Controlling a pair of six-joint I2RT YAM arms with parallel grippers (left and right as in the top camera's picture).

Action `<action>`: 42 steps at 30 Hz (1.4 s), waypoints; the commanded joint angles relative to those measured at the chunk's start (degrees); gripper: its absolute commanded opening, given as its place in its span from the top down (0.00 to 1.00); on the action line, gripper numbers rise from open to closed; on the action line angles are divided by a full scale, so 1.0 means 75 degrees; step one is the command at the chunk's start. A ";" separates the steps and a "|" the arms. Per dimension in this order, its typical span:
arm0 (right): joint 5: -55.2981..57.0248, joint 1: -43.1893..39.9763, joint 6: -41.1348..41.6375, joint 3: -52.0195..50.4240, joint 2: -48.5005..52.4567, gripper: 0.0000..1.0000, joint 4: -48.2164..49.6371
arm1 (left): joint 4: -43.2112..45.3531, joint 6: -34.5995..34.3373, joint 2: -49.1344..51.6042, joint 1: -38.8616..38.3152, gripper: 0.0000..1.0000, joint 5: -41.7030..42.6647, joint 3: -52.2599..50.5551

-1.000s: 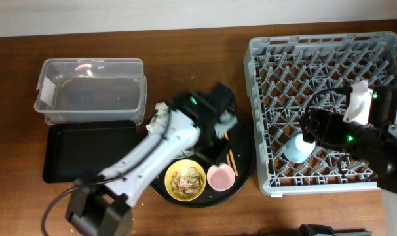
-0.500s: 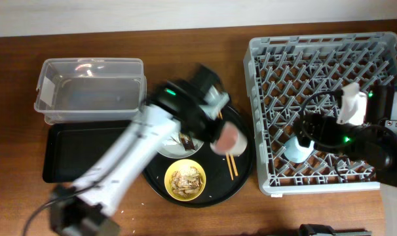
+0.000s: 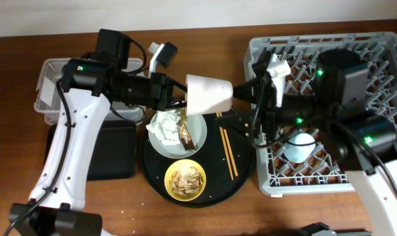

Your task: Sort waste into correct bins and load items into the dishwasher rack

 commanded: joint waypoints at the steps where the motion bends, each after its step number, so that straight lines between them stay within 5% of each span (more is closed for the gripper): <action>1: -0.0204 0.0082 0.0061 0.0047 0.0367 0.06 0.0458 | -0.0169 0.0189 -0.0102 -0.0248 1.00 0.0548 0.0041; 4: -0.0277 -0.0609 0.0274 0.0064 0.0321 0.05 0.0396 | -0.0291 0.0189 -0.0108 -0.0245 1.00 0.0551 0.0041; 9: -0.2518 -0.1078 0.0082 0.0064 0.0323 0.00 0.0428 | -0.0178 0.0189 -0.0117 -0.0242 1.00 0.0551 0.0041; 15: -0.1734 -0.0213 0.0114 0.0064 0.0539 0.00 0.0463 | -0.0210 0.0189 -0.0122 -0.0245 1.00 0.0676 0.0041; 20: -0.2209 -0.0216 0.0294 0.0064 0.0507 0.44 0.0463 | -0.0198 0.0248 -0.0137 -0.0248 1.00 0.0571 0.0041; 24: -0.2084 -0.0262 0.0318 0.0064 0.0210 0.52 0.0455 | -0.0207 0.0245 -0.0137 -0.0248 1.00 0.0152 0.0041; 25: -0.1973 -0.0356 0.0321 0.0064 0.0096 0.53 0.0437 | -0.0204 0.0245 -0.0137 -0.0248 0.80 0.0029 0.0041; 26: -0.1757 -0.0478 0.0321 0.0064 -0.0017 0.53 0.0353 | -0.0204 0.0242 -0.0137 -0.0248 0.27 -0.0198 0.0041; 27: -0.1376 -0.0731 0.0321 0.0067 -0.0224 0.53 0.0105 | -0.0204 0.0242 -0.0137 -0.0248 0.07 -0.0615 0.0041; 28: -0.0950 -0.1011 0.0321 0.0067 -0.0431 0.53 -0.0227 | -0.0201 0.0242 -0.0137 -0.0245 0.01 -0.1011 0.0041; 31: 0.1612 -0.2433 0.0641 0.0067 -0.1218 0.54 -0.2174 | -0.0326 0.0230 -0.0137 -0.0242 0.01 -0.3255 0.0041; 34: 0.5931 -0.3826 0.2136 0.0064 -0.1457 0.55 -0.4558 | -0.0376 0.0207 -0.0137 -0.0242 0.01 -0.3911 0.0041; 36: 0.7254 -0.4570 0.2401 0.0050 -0.1134 0.55 -0.5479 | -0.0379 0.0207 -0.0137 -0.0242 0.01 -0.4030 0.0041; 42: 0.7414 -0.5377 0.2372 -0.0058 0.1102 0.55 -0.5689 | -0.0399 0.0210 -0.0137 -0.0242 0.01 -0.4030 0.0041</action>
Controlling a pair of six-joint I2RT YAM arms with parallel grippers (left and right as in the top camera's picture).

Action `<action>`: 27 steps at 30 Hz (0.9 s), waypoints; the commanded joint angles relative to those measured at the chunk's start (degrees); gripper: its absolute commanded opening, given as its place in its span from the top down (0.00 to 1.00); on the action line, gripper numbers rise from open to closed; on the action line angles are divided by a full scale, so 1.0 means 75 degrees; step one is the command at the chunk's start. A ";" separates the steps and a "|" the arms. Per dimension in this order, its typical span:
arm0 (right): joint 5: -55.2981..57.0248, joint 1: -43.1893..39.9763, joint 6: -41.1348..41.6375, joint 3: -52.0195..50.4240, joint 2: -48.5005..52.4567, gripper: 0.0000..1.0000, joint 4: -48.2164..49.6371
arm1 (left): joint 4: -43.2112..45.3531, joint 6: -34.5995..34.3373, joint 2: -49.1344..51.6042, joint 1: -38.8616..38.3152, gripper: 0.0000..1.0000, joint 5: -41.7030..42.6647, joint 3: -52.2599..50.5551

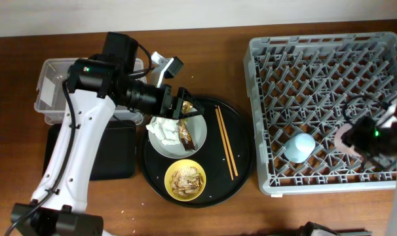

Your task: Sort waste into correct bins and load items into the dishwasher rack

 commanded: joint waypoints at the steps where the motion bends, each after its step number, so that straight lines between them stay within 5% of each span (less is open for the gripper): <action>1: 0.0326 -0.0044 0.0119 -0.0076 0.1172 0.55 0.0000 | -0.0029 0.0038 -0.0128 0.0012 0.01 -0.0096 0.0038; 5: 0.1017 -0.0020 0.0248 -0.0082 0.2463 0.47 0.0452 | -0.0058 0.0041 -0.0128 0.0006 0.01 -0.0096 0.0038; 7: 0.0927 -0.0006 0.0251 -0.0085 0.2751 0.26 0.0659 | -0.0061 0.0041 -0.0128 0.0006 0.01 -0.0099 0.0038; 9: 0.0691 -0.0009 0.0242 -0.0082 0.2757 0.18 0.0664 | -0.0082 0.0044 -0.0128 0.0006 0.01 -0.0105 0.0038; 15: -0.1396 -0.0009 -0.0679 0.0140 0.1979 0.14 0.0629 | -0.0294 0.0038 -0.0128 -0.0178 0.03 -0.1029 0.0038; 17: -0.3022 -0.0009 -0.1411 0.0414 0.1134 0.14 0.0664 | -0.0446 -0.0516 -0.0125 -0.0874 0.07 -0.3002 0.0009; 20: -0.3538 -0.0009 -0.1413 0.0498 -0.0058 0.12 0.0836 | -0.0242 -0.2317 -0.0125 -0.2340 0.08 -0.6062 -0.0702; 27: -0.3544 -0.0015 -0.1384 0.0498 -0.0641 0.09 0.0688 | 0.2500 -0.4919 -0.0117 -0.4811 0.46 -0.6773 -0.4328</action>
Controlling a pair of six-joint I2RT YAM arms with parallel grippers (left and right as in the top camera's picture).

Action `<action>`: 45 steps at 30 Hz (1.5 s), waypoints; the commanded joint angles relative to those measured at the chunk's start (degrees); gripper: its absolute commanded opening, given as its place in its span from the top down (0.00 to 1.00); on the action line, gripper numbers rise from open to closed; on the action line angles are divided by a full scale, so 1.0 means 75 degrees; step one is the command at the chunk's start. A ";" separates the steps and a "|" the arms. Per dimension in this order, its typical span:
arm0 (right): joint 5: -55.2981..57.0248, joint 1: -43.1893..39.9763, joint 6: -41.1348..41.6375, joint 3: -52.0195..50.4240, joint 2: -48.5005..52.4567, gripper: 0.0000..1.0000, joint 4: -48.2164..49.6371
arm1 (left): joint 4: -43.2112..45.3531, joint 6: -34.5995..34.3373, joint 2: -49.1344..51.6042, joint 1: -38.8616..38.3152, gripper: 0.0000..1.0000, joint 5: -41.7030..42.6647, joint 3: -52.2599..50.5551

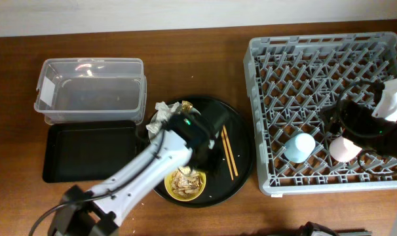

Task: Sort waste into correct bins and load items into the dishwasher rack
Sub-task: 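Tip the yellow bowl with the left gripper, dumping scraps onto black tray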

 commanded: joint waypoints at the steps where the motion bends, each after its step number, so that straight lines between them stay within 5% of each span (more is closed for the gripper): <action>1: -0.0134 0.0000 -0.0087 0.0038 0.0096 0.09 -0.0058 | 0.0816 -0.1172 -0.0050 -0.0697 0.51 -0.0854 -0.1113; 10: -0.0131 0.0000 -0.0087 0.0038 0.0134 0.09 -0.0192 | 0.2366 -0.1393 0.0460 -0.0866 0.70 -0.1848 -0.1652; 12: -0.0131 0.0000 -0.0090 0.0038 0.0134 0.10 -0.0271 | 0.2366 -0.1393 0.0667 -0.0866 0.91 -0.1851 -0.1649; 15: -0.0131 0.0000 -0.0090 0.0038 0.0134 0.10 -0.0347 | 0.2314 -0.1393 0.0662 -0.0866 1.00 -0.1845 -0.1612; 27: -0.0125 0.0000 -0.0090 0.0038 0.0134 0.09 -0.0388 | 0.1070 -0.1504 -0.0353 -0.0938 1.00 -0.2562 -0.1274; 35: -0.0122 0.0000 -0.0093 0.0038 0.0134 0.10 -0.0385 | 0.1515 -0.1568 0.0653 -0.0944 0.99 -0.2040 -0.1737; 36: -0.0122 0.0000 -0.0093 0.0038 0.0134 0.09 -0.0385 | 0.1512 -0.1568 0.0659 -0.0944 0.95 -0.2043 -0.1737; 38: -0.0090 0.0000 -0.0093 0.0038 0.0134 0.10 -0.0382 | 0.1515 -0.1568 0.0667 -0.0944 0.59 -0.2043 -0.1737; 41: 0.0076 0.0000 -0.0093 0.0038 0.0134 0.09 -0.0382 | 0.1530 -0.1568 0.0697 -0.0944 0.58 -0.2025 -0.1737; 42: 0.0076 0.0000 -0.0093 0.0038 0.0134 0.09 -0.0382 | 0.1536 -0.1568 0.0699 -0.0944 0.64 -0.2020 -0.1737; 43: 0.0076 0.0000 -0.0090 0.0038 0.0134 0.09 -0.0379 | 0.1530 -0.1565 0.0699 -0.0944 1.00 -0.2017 -0.1737; 45: 0.0076 0.0000 -0.0090 0.0038 0.0134 0.10 -0.0379 | 0.1428 -0.1297 0.0679 -0.0938 1.00 -0.2028 -0.1620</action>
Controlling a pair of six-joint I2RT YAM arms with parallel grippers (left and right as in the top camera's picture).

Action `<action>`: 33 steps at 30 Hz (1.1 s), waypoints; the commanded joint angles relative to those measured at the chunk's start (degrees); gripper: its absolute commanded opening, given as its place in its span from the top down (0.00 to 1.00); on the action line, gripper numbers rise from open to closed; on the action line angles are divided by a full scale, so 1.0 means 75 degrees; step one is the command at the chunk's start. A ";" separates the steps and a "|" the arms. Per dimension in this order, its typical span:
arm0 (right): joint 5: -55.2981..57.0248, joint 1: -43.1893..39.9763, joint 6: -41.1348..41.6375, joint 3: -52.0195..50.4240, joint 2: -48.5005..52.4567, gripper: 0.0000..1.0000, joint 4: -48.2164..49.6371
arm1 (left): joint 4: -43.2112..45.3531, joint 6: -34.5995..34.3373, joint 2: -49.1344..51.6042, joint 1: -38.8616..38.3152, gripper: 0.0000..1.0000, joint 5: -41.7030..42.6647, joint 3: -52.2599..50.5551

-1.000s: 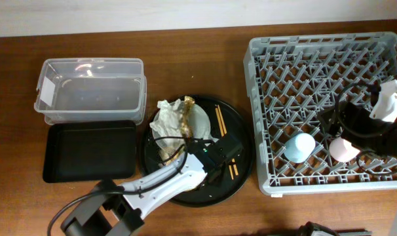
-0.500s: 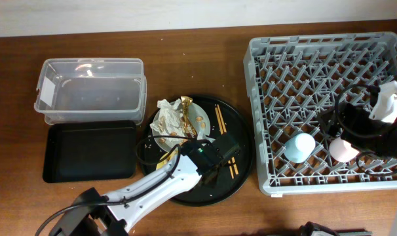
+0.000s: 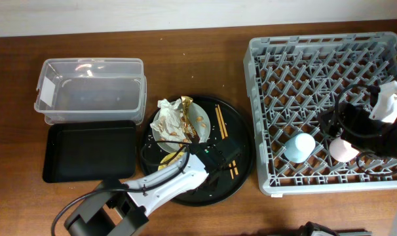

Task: Sort waste into correct bins and load items into the dishwasher rack
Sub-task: 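Tip the yellow bowl with the left gripper, dumping scraps onto black tray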

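Note:
On the round black tray (image 3: 241, 128) stands a white plate (image 3: 200, 118) with crumpled paper (image 3: 170, 107) and a brown wrapper (image 3: 187, 121). Two chopsticks (image 3: 220, 123) lie to its right. My left gripper (image 3: 230, 157) hangs low over the near ends of the chopsticks; its jaws do not show clearly. The left arm hides most of the yellow bowl (image 3: 164, 164). In the grey dishwasher rack (image 3: 264, 85) stand a pale blue cup (image 3: 301, 145) and a pinkish-white cup (image 3: 343, 150). My right gripper (image 3: 333, 126) hovers just above that second cup, its state unclear.
A clear plastic bin (image 3: 90, 88) stands at the back left, with a flat black tray (image 3: 87, 152) in front of it. The rack fills the right side of the wooden table.
My left gripper has shifted right, from over the yellow bowl to the near ends of the chopsticks. The right arm sits slightly lower and further left over the pinkish-white cup, which has not moved.
First both grippers met at a white cup held above the tray. Then the left gripper was empty over the plate and the right arm stood at the rack's right edge. Later the cup stood in the rack's front right, and the left arm reached over the bowl, now by the chopsticks.

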 commanded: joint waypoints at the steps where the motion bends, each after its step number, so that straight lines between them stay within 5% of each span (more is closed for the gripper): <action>1: 0.0073 0.0000 -0.0087 0.0044 0.0012 0.09 0.0009 | -0.0332 0.0280 0.0085 0.0026 1.00 -0.0073 0.0242; 5: 0.0073 0.0000 -0.0087 0.0044 0.0012 0.10 0.0035 | -0.2801 0.0367 -0.0635 0.0586 1.00 -0.0880 0.2547; 8: 0.0073 0.0000 -0.0087 0.0044 0.0012 0.10 0.0035 | -0.2891 0.1218 -0.1617 0.2116 1.00 0.0233 0.3019; 14: 0.0070 0.0000 -0.0087 0.0044 0.0012 0.10 0.0044 | -0.2891 0.4599 -0.2037 0.7519 1.00 0.6426 0.2716; 17: 0.0070 0.0000 -0.0087 0.0044 0.0012 0.10 0.0070 | -0.3045 0.6365 -0.1553 0.9471 1.00 0.8521 0.1786; 21: 0.0070 0.0000 -0.0085 0.0044 0.0012 0.10 0.0122 | -0.2973 0.8291 -0.0562 1.0322 1.00 1.0497 0.0848; 26: 0.0070 0.0000 -0.0085 0.0044 0.0012 0.10 0.0122 | -0.2876 0.8731 0.0533 1.0739 1.00 1.2794 0.0402; 33: 0.0067 0.0000 -0.0085 0.0044 0.0012 0.09 0.0137 | -0.4572 0.9422 0.0554 1.1709 1.00 1.2660 0.0399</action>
